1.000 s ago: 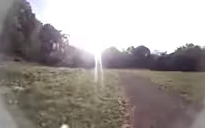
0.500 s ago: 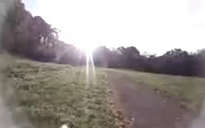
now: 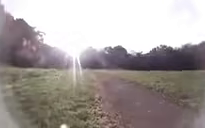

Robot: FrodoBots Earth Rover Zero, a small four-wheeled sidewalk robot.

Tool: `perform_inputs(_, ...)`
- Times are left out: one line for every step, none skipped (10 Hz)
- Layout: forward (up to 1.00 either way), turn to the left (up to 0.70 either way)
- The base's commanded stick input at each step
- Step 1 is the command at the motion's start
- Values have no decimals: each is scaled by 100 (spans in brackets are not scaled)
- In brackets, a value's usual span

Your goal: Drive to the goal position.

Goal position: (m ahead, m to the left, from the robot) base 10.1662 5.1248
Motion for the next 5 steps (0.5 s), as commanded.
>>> perform_inputs(85, -22)
perform_inputs(85, 0)
perform_inputs(85, 0)
perform_inputs(85, 0)
perform_inputs(85, 0)
